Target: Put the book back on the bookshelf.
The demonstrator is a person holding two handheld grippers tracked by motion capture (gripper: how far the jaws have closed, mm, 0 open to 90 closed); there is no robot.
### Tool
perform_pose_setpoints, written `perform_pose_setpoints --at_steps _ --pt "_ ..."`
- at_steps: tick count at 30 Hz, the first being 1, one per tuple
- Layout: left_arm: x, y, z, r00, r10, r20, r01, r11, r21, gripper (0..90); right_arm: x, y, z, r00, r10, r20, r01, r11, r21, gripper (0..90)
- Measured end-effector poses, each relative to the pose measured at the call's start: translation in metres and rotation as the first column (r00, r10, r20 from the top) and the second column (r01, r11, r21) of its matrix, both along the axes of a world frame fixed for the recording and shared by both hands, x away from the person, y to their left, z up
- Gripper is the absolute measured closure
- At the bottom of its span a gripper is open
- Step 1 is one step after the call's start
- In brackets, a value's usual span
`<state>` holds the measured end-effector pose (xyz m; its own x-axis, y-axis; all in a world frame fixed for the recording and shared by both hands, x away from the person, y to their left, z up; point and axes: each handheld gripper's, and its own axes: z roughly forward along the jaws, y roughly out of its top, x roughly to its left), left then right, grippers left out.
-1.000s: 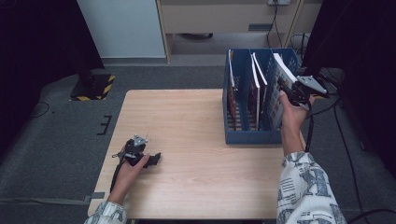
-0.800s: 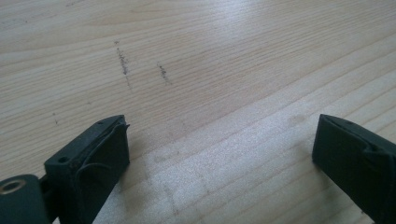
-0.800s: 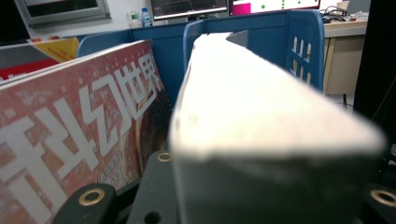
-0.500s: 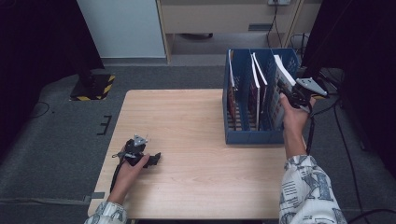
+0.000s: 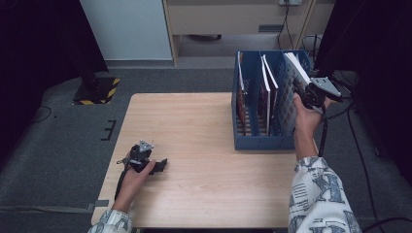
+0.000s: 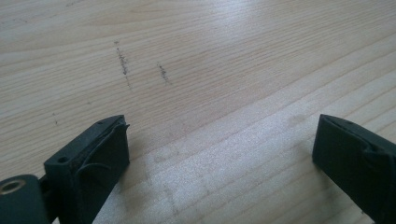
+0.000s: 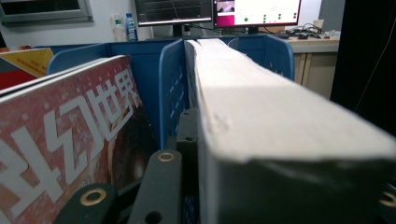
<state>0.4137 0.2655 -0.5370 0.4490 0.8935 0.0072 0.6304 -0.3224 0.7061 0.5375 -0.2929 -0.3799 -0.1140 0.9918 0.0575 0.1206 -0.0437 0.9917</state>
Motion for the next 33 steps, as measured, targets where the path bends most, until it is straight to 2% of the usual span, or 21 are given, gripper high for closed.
perform_pose_setpoints --at_steps 2,6,7,13,16,20,23,33 --pt "0.000 0.000 0.000 1.0000 -0.001 0.000 0.001 1.0000 0.000 2.9 0.001 0.000 0.001 0.9997 -0.013 0.019 0.014 0.9999 -0.007 73.6" --pt "0.000 0.000 0.000 1.0000 0.000 0.000 0.000 1.0000 0.000 2.9 0.004 0.001 -0.002 0.9998 -0.013 0.013 0.013 0.9998 -0.012 73.6" --pt "0.000 0.000 0.000 1.0000 -0.001 -0.001 0.001 1.0000 -0.001 2.9 0.005 0.001 -0.004 0.9999 -0.013 -0.002 0.013 0.9998 -0.014 73.6" --pt "0.000 0.000 0.000 1.0000 -0.001 -0.001 0.001 1.0000 0.000 2.7 0.009 0.001 -0.005 0.9999 -0.014 0.009 0.014 0.9999 -0.004 73.6" --pt "0.000 0.000 0.000 1.0000 -0.002 -0.001 0.002 1.0000 0.001 2.6 0.011 0.002 -0.004 0.9999 -0.005 0.011 0.006 0.9997 -0.025 73.6" --pt "0.001 0.000 0.000 1.0000 -0.003 -0.002 0.003 1.0000 0.001 2.3 0.011 0.002 -0.007 1.0000 0.004 0.005 -0.003 0.9996 -0.030 73.6" --pt "0.002 -0.001 0.000 1.0000 -0.003 -0.002 0.003 1.0000 -0.001 1.8 0.010 0.001 -0.012 0.9999 0.008 0.007 -0.008 0.9999 -0.008 73.6" --pt "0.001 -0.001 0.000 1.0000 -0.009 -0.003 0.009 1.0000 0.003 2.0 0.010 0.003 -0.016 0.9993 0.031 0.019 -0.031 0.9995 0.002 73.3"
